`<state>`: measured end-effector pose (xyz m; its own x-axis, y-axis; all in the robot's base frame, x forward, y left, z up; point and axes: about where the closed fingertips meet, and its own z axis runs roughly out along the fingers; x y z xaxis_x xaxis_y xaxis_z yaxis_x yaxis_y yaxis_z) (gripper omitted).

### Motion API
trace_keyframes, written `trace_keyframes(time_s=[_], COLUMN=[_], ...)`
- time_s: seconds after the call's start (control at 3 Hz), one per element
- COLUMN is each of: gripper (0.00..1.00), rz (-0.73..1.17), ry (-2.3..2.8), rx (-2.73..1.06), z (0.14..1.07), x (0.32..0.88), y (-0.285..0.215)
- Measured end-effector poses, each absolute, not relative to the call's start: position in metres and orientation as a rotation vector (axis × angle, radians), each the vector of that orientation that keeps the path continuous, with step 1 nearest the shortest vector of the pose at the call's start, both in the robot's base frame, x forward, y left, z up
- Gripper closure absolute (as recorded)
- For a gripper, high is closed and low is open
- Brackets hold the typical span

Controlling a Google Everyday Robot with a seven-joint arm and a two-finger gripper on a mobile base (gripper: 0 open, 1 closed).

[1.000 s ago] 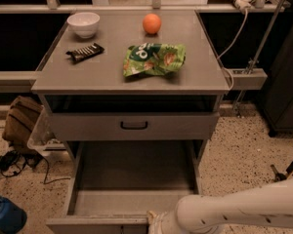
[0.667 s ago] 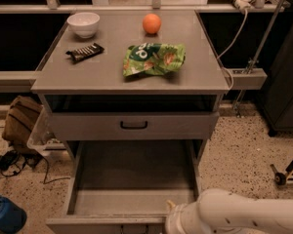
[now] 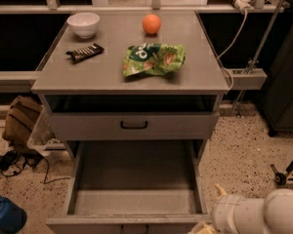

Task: Open middle drawer

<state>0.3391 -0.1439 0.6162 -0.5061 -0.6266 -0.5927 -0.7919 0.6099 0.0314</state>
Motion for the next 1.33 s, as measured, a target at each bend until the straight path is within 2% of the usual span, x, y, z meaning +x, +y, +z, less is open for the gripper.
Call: trace_keyframes(time_s=[0.33,1.0,1.33], gripper=[0.00,0.00,0.00], rz=[0.287,0.262,0.119], ry=[2.331,2.342,2.377], rx=[-0.929,-0.888,-0.750], z=[0.666,0.672,0.701], x=[0.312,0.304,0.301], y=[-0.201,-0.212,-0.258])
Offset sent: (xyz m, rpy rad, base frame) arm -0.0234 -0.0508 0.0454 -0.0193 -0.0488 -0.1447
